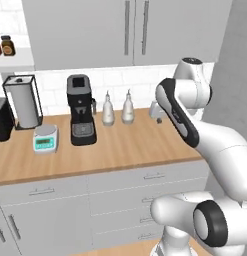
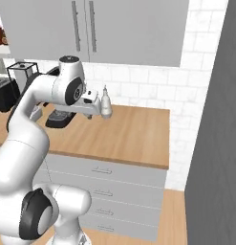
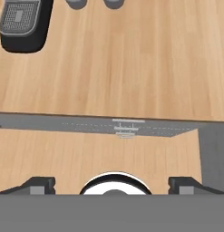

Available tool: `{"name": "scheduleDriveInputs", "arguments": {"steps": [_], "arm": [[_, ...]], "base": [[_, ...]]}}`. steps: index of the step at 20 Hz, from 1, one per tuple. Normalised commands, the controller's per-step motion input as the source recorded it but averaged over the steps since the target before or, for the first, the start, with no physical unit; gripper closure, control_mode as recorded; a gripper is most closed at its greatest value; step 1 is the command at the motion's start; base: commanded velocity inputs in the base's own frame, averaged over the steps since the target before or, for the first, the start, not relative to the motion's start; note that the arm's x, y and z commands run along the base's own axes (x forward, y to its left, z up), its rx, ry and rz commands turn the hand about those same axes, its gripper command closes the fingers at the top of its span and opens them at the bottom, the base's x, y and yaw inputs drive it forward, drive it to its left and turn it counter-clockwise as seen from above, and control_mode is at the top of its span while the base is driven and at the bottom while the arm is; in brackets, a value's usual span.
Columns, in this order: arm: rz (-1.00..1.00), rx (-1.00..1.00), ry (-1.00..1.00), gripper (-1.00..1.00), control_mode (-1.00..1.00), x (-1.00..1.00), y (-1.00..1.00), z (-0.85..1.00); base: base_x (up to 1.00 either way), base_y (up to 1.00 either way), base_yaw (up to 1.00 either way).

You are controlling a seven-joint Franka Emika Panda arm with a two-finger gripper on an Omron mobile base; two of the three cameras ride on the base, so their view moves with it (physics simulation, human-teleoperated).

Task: Take a straw from the drawer in front and place it inside the glass cup on the dining counter.

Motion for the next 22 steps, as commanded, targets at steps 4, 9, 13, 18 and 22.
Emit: {"name": "scheduleDriveInputs", "arguments": {"steps": [4, 9, 13, 18, 22], "arm": [[0.00, 0.00, 0.00, -1.00, 1.00, 0.00, 0.00, 0.00], [0.00, 0.00, 0.00, -1.00, 1.00, 0.00, 0.00, 0.00], [0.00, 0.00, 0.00, -1.00, 1.00, 0.00, 0.00, 0.00], [0.00, 0.00, 0.00, -1.00, 1.00, 0.00, 0.00, 0.00], [0.00, 0.00, 0.00, -1.00, 1.00, 0.00, 0.00, 0.00]], "base": [[-0.01, 0.85, -0.21], [-0.02, 0.79, -0.25], [-0.03, 0.61, -0.33], [-0.03, 0.43, -0.35], [-0.02, 0.32, -0.37]]}}
